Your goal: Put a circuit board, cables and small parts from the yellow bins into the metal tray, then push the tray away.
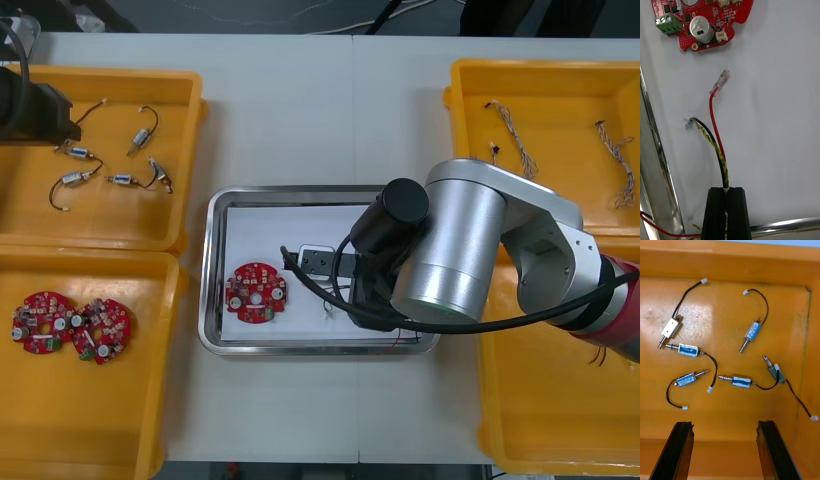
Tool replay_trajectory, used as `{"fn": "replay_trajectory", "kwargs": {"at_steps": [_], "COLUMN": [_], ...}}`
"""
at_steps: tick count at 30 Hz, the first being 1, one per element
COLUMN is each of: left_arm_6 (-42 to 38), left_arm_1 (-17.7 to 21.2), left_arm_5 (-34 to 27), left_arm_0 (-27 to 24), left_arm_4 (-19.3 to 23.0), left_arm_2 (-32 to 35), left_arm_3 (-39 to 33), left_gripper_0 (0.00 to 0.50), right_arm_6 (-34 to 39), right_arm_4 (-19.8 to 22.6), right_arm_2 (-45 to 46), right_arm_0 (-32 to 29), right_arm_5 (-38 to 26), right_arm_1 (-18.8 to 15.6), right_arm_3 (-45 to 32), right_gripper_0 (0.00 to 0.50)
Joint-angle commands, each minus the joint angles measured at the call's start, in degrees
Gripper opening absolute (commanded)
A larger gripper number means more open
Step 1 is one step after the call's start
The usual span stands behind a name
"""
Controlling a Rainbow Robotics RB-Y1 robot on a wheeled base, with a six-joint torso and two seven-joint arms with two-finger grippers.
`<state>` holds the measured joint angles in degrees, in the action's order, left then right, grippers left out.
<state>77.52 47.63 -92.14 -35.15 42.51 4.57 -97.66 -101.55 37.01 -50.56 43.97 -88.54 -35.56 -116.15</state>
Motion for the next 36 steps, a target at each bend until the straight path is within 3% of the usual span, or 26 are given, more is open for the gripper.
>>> {"fn": "replay_trajectory", "kwargs": {"at_steps": [1,6,18,19,20,22,23,25,26,29,32,36], "left_arm_6": [14.94,25.14,47.99,48.95,52.47,54.49,58.01,60.12,63.54,68.47,73.30,76.29], "left_arm_1": [4.49,5.63,5.63,5.63,5.63,5.63,5.63,5.63,5.63,5.63,5.63,4.93], "left_arm_5": [2.31,4.25,7.41,7.59,7.85,7.94,7.94,7.94,7.94,8.03,8.82,8.47], "left_arm_0": [0.78,0.87,0.69,0.69,0.52,0.34,-0.10,-0.54,-1.24,-2.21,-2.73,-3.52], "left_arm_4": [3.36,7.41,9.60,9.78,10.31,10.66,11.19,11.54,11.98,12.86,14.79,13.74], "left_arm_2": [2.20,2.37,2.29,2.29,2.37,2.29,2.29,2.29,2.29,2.29,2.37,2.46], "left_arm_3": [2.39,5.90,12.05,12.32,13.46,14.25,15.66,16.80,18.73,21.63,24.62,26.38], "left_gripper_0": [0.500,0.500,0.500,0.500,0.500,0.500,0.500,0.500,0.500,0.500,0.500,0.500], "right_arm_6": [-4.54,-5.50,-6.56,-6.56,-6.56,-6.56,-6.56,-6.56,-6.56,-6.56,-6.56,-6.65], "right_arm_4": [0.43,0.26,-0.01,-0.18,-0.18,-0.27,-0.27,-0.27,-0.27,-0.01,1.13,2.54], "right_arm_2": [-2.61,-5.16,-6.92,-6.92,-6.83,-6.83,-6.83,-6.83,-6.57,-5.87,-4.02,-0.50], "right_arm_0": [2.79,3.40,3.58,3.58,3.67,3.75,3.93,3.93,4.10,4.19,4.46,4.46], "right_arm_5": [2.41,6.19,8.39,8.39,8.39,8.47,8.47,8.39,8.39,7.95,6.28,2.23], "right_arm_1": [-1.27,-1.10,-0.04,0.05,0.05,0.05,0.05,0.05,0.05,0.05,0.40,1.45], "right_arm_3": [1.27,4.53,8.66,8.66,8.66,8.57,8.48,8.31,7.95,7.43,6.99,6.02], "right_gripper_0": [0.000,0.000,0.000,0.023,0.116,0.165,0.251,0.298,0.364,0.404,0.408,0.408]}}
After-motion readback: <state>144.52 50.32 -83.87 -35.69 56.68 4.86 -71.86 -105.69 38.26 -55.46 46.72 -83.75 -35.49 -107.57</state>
